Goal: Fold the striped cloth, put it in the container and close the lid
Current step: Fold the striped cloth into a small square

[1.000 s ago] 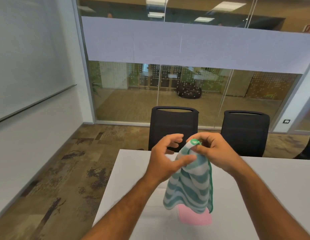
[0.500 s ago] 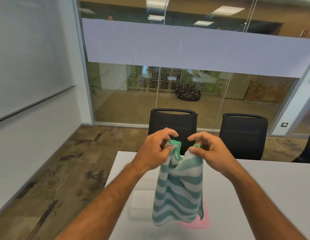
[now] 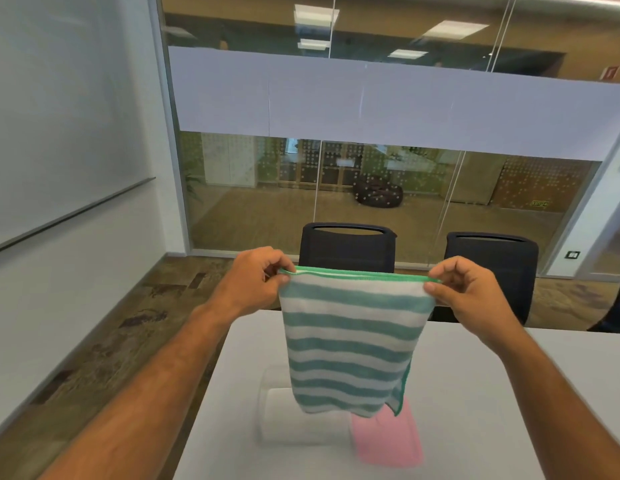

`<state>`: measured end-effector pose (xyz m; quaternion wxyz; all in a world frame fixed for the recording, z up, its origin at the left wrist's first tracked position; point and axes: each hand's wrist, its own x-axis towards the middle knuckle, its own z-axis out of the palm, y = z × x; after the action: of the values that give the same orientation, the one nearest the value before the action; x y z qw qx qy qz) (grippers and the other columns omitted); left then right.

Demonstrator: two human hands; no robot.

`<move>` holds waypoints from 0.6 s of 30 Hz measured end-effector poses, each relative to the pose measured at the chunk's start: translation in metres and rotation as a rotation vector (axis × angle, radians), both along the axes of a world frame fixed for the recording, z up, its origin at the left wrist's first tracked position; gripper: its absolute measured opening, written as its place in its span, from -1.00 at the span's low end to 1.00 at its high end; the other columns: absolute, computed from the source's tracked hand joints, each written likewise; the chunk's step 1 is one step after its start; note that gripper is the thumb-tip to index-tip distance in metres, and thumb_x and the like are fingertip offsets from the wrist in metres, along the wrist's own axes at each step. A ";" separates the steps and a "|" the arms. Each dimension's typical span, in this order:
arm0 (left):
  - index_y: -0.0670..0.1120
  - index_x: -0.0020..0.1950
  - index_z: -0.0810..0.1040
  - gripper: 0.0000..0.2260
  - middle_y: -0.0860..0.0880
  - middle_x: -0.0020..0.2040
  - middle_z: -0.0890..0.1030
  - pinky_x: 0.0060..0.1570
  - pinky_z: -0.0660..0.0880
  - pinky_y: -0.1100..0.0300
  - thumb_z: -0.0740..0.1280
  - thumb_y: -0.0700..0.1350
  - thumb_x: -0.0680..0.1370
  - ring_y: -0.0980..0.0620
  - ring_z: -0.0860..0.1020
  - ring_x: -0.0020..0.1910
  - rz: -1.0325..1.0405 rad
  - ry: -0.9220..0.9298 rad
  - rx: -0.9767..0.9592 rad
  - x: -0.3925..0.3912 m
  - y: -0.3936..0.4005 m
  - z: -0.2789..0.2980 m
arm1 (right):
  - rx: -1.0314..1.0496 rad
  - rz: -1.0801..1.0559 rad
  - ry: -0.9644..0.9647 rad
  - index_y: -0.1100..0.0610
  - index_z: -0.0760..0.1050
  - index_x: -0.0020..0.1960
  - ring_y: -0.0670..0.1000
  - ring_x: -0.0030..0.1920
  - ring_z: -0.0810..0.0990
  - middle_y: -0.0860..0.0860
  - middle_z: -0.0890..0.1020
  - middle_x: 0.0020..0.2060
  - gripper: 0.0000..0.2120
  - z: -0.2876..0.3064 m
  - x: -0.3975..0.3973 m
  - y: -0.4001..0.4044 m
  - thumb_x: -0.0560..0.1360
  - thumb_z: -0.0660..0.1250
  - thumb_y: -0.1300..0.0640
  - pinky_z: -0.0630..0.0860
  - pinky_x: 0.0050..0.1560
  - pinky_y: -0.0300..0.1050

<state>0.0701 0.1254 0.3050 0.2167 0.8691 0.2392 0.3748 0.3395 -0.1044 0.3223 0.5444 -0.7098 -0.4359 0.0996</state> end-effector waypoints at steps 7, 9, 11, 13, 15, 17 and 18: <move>-0.12 -0.07 0.69 -0.94 0.00 -0.12 0.67 -0.24 0.65 0.29 0.47 -0.25 0.49 0.06 0.64 -0.17 0.011 -0.157 -0.020 -0.001 -0.001 0.014 | 0.121 0.212 0.210 0.22 0.68 -0.29 0.14 0.01 0.69 0.11 0.71 -0.10 -0.61 0.005 -0.005 -0.004 0.53 0.21 0.51 0.68 -0.14 -0.22; -0.11 -0.06 0.68 -0.96 -0.01 -0.07 0.66 -0.23 0.65 0.34 0.46 -0.22 0.51 0.03 0.64 -0.11 0.048 -0.204 -0.065 0.000 0.001 0.016 | 0.155 0.324 0.361 0.17 0.73 -0.23 0.12 -0.02 0.71 0.09 0.74 -0.11 -0.61 0.010 -0.006 -0.006 0.55 0.22 0.46 0.70 -0.14 -0.14; -0.10 -0.07 0.67 -0.97 0.00 -0.07 0.65 -0.23 0.63 0.37 0.46 -0.21 0.52 0.03 0.64 -0.11 0.080 -0.216 -0.052 0.000 0.001 0.016 | 0.108 0.327 0.326 0.16 0.74 -0.16 0.17 -0.01 0.72 0.11 0.75 -0.09 -0.71 0.013 -0.006 -0.006 0.50 0.30 0.43 0.71 -0.12 -0.10; -0.11 -0.06 0.67 -0.96 0.00 -0.09 0.64 -0.20 0.64 0.30 0.46 -0.21 0.51 0.04 0.63 -0.13 0.102 -0.214 -0.012 0.002 0.000 0.016 | 0.116 0.450 0.427 0.21 0.73 -0.10 0.24 0.00 0.70 0.19 0.74 -0.04 -0.75 0.013 -0.007 -0.008 0.44 0.34 0.46 0.71 -0.09 0.00; -0.11 -0.06 0.68 -0.95 0.01 -0.10 0.65 -0.21 0.65 0.27 0.46 -0.22 0.51 0.05 0.62 -0.15 0.115 -0.237 0.007 0.004 0.001 0.016 | 0.199 0.626 0.677 0.28 0.71 -0.09 0.25 -0.03 0.70 0.25 0.71 -0.02 -0.70 0.012 -0.009 -0.011 0.44 0.26 0.53 0.70 -0.09 0.09; -0.10 -0.06 0.69 -0.95 0.03 -0.11 0.64 -0.22 0.65 0.29 0.47 -0.22 0.50 0.07 0.62 -0.17 0.121 -0.255 0.014 0.008 0.000 0.016 | 0.160 0.570 0.636 0.27 0.71 -0.13 0.20 -0.11 0.72 0.22 0.73 -0.10 -0.74 0.011 -0.011 -0.008 0.42 0.31 0.52 0.71 -0.16 0.05; -0.09 -0.06 0.69 -0.95 0.04 -0.12 0.64 -0.23 0.65 0.30 0.47 -0.21 0.50 0.09 0.62 -0.18 0.121 -0.252 0.019 0.009 -0.001 0.015 | 0.088 0.449 0.438 0.25 0.72 -0.16 0.15 -0.16 0.73 0.17 0.74 -0.16 -0.79 0.011 -0.014 -0.004 0.40 0.37 0.48 0.72 -0.19 -0.02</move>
<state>0.0793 0.1247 0.3203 0.2135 0.8011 0.2586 0.4958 0.3254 -0.1084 0.3333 0.6198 -0.5333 -0.4580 0.3489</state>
